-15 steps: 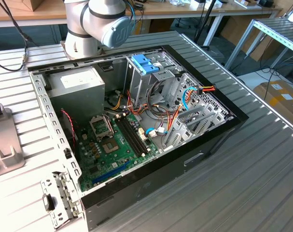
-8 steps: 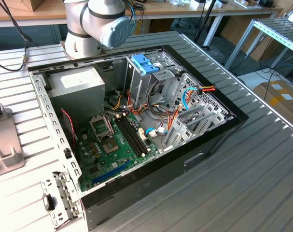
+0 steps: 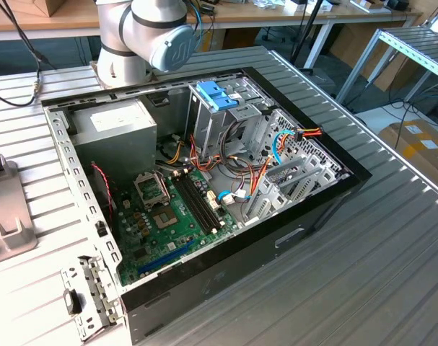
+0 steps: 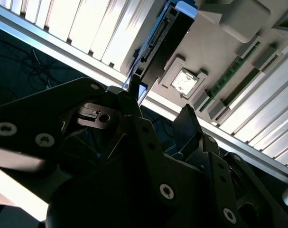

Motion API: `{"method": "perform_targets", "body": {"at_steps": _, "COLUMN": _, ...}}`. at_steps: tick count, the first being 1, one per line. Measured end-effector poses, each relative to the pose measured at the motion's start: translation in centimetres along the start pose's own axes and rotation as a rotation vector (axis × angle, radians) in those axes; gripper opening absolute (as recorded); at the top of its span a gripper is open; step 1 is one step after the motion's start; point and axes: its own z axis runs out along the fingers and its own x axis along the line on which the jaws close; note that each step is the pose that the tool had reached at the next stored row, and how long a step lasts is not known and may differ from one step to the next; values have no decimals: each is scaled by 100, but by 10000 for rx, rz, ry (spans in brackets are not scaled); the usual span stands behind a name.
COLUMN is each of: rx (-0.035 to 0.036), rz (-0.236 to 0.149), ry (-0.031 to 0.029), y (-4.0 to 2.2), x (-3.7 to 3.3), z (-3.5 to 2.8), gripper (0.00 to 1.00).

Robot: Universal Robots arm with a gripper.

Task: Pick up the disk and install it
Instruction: 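Pick up the disk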

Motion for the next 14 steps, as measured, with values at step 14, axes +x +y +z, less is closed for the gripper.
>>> {"method": "perform_targets", "body": {"at_steps": 14, "rx": 0, "rz": 0, "ry": -11, "y": 54, "x": -101, "z": 99, "gripper": 56}}
